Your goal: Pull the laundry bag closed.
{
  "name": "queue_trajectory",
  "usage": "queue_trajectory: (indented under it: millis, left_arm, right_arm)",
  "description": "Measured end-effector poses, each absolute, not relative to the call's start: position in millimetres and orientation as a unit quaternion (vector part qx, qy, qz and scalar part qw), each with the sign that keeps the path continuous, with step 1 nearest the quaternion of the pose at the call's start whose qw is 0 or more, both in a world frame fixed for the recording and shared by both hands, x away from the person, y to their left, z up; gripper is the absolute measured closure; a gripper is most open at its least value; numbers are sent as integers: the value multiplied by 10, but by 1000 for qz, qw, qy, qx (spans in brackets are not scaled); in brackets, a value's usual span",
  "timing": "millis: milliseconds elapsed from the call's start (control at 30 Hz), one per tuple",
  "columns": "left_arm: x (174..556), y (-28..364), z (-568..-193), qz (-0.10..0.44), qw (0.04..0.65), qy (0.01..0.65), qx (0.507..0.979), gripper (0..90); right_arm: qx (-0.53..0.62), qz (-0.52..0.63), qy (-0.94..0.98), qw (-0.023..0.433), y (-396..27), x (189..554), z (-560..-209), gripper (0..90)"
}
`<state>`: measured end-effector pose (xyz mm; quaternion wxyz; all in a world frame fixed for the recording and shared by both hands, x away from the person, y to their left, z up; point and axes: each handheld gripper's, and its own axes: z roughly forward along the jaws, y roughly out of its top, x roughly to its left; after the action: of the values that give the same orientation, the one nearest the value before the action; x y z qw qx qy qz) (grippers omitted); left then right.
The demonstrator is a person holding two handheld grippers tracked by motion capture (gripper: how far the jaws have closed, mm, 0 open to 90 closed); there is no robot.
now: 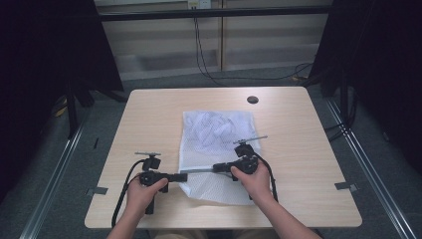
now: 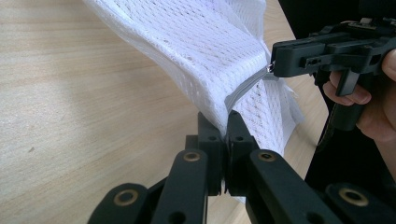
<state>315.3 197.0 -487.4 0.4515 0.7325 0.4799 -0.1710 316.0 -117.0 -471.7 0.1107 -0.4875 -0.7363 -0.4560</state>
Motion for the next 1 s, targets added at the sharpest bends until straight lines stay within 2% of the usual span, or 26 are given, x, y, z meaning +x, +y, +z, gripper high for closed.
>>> queue_trajectory:
  millis: [833,1000]
  left_arm:
    - [3147,1967,-4871,-177,453,485,727,881]
    - [3153,1998,-4868,-173,448,484,732,881]
  right_arm:
    - [-484,-457,-738,111,-1229,3147,-4707,868]
    - [-487,-454,-739,99,-1261,3140,-4701,868]
